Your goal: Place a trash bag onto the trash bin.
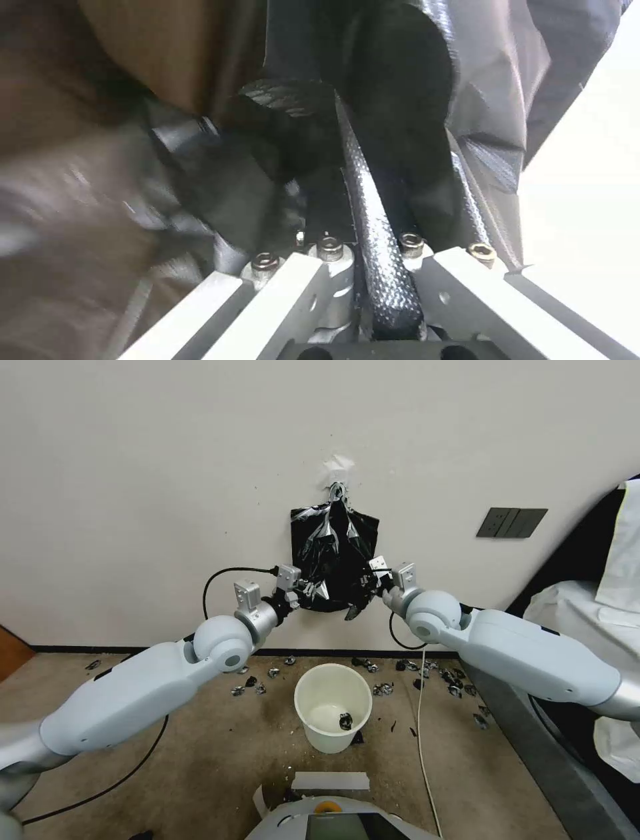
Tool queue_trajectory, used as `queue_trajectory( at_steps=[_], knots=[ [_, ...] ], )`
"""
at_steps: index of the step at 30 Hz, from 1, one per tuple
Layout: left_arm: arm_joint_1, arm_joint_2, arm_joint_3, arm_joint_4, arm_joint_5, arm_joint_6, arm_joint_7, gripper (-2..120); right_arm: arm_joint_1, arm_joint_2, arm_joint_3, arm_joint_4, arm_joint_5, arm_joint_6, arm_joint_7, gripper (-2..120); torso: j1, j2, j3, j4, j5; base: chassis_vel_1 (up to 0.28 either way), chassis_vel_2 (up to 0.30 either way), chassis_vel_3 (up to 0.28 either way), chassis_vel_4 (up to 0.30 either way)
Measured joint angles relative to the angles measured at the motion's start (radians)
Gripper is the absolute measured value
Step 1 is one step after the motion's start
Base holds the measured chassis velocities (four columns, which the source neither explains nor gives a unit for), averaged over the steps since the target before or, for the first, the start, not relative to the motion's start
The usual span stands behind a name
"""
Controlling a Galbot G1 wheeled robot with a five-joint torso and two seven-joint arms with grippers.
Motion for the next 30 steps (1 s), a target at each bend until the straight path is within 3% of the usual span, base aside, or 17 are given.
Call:
queue_trajectory(
  at_steps=[16, 30],
  knots=[
    [0.018, 0.011, -0.024, -0.004, 0.001, -0.005, 0.003, 0, -0.108, -0.026, 0.143, 0.078, 0.064, 0.081, 0.007, 0, 0.0, 0.0, 0.0, 0.0, 0.0, 0.0, 0.0, 0.0, 0.0],
    [0.034, 0.017, -0.048, -0.006, -0.003, -0.013, 0.003, 0, -0.299, -0.004, 0.33, 0.127, 0.089, 0.121, -0.009, 0, 0.0, 0.0, 0.0, -0.0001, 0.0001, 0.0, 0.0, 0.0, 0.0]
  ],
)
